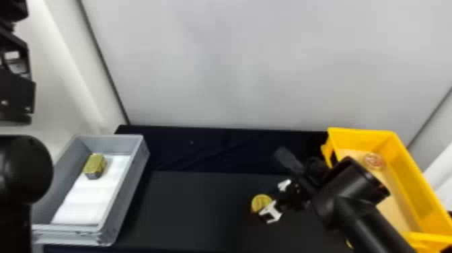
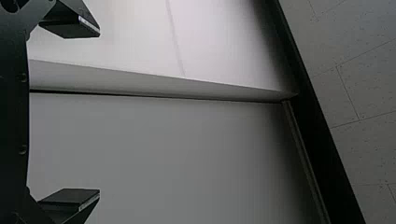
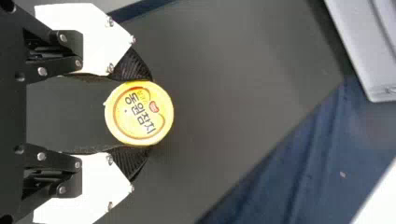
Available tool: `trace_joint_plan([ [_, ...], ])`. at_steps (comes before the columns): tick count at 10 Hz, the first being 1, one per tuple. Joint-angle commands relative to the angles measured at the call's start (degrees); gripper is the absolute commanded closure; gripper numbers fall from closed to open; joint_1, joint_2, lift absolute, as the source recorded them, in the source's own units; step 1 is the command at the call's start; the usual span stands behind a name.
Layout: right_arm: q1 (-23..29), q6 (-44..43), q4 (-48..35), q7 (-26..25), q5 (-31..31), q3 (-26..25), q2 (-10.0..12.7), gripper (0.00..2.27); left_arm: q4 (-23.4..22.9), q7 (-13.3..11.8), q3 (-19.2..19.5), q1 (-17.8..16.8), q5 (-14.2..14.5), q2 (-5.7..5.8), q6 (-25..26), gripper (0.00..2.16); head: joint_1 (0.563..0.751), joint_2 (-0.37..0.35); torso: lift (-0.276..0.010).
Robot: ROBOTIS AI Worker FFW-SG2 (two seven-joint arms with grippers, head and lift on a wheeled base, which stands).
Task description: Pick up the round yellow can and place it in the yellow rectangular box
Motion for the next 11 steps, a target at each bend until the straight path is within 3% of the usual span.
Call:
trace_joint_plan([
  [1, 0.86, 6.00, -13.11, 1.08, 3.18, -2.27, -1.95, 0.66, -0.16, 0.00, 0.35, 0.31, 0.10, 0.17, 0.18, 0.08, 0.694, 0.054, -0.003],
  [3, 0.33, 9.78, -22.69, 1.08, 6.52, -6.40, -2.03, 0.66, -0.25, -0.09, 0.27, 0.31, 0.19, 0.52, 0.53, 0.08, 0.694, 0.054, -0.003],
  [5, -1.95, 11.10, -26.29, -0.06, 8.02, -10.09, -2.74, 0.66, -0.33, -0.09, 0.18, 0.13, 0.19, 0.70, 0.79, 0.08, 0.694, 0.054, -0.003],
  [11, -5.03, 11.19, -25.85, -2.61, 12.15, -23.90, -10.82, 0.66, -1.30, -0.17, 0.18, -0.48, 0.01, 1.23, 2.64, 0.08, 0.694, 0.054, -0.003],
])
